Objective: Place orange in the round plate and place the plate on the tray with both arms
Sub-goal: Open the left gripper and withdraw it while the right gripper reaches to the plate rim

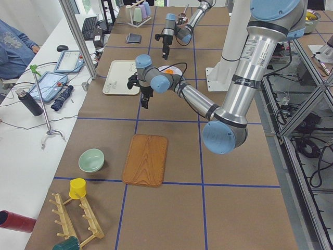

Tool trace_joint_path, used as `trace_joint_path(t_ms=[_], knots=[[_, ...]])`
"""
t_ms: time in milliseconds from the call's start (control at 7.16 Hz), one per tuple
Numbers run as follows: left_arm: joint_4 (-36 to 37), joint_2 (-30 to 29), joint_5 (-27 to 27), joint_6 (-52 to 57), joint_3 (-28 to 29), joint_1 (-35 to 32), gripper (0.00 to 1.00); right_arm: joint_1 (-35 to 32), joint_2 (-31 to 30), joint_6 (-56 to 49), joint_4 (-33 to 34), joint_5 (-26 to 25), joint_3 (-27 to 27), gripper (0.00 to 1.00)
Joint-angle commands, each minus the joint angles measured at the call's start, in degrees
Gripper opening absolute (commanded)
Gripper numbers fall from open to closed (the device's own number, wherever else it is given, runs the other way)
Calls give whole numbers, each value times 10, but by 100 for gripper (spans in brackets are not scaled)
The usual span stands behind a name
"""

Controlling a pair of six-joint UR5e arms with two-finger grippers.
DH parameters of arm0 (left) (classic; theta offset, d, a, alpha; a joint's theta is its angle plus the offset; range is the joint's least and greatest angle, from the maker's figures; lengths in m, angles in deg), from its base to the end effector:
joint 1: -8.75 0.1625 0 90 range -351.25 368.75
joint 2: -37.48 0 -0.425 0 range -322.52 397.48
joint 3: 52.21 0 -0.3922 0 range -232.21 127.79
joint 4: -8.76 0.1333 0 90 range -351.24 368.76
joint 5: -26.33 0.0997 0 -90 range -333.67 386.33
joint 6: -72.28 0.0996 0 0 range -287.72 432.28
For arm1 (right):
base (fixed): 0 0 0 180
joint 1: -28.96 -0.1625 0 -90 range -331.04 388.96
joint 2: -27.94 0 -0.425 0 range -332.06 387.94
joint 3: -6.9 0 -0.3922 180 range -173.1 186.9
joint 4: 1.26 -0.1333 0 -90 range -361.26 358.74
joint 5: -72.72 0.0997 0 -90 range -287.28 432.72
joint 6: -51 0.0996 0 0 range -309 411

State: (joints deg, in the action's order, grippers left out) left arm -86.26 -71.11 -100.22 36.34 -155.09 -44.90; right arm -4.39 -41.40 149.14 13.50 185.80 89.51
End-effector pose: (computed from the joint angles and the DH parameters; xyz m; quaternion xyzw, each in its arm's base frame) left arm 0.2947 -0.5253 0.3656 0.0644 0.4158 0.1014 0.9015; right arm -0.4710 -0.4228 0.3729 0.0094 -0.6985 0.1180 0.7057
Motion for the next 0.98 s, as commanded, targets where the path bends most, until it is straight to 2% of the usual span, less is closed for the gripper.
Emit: trace_joint_path(t_ms=[0, 419, 559, 699, 838], knots=[[0, 1, -1, 1, 1, -12, 98, 41, 1, 40, -41, -68, -10, 98], [0, 8, -4, 2, 1, -21, 98, 67, 3, 40, -41, -82, -12, 92], [1, 8, -4, 2, 1, -21, 98, 70, 20, 40, -42, -85, -28, 89], [1, 8, -4, 2, 0, -22, 98, 70, 22, 41, -42, -85, -32, 80], [1, 8, -4, 2, -2, -22, 98, 71, 23, 41, -42, -86, -32, 77]])
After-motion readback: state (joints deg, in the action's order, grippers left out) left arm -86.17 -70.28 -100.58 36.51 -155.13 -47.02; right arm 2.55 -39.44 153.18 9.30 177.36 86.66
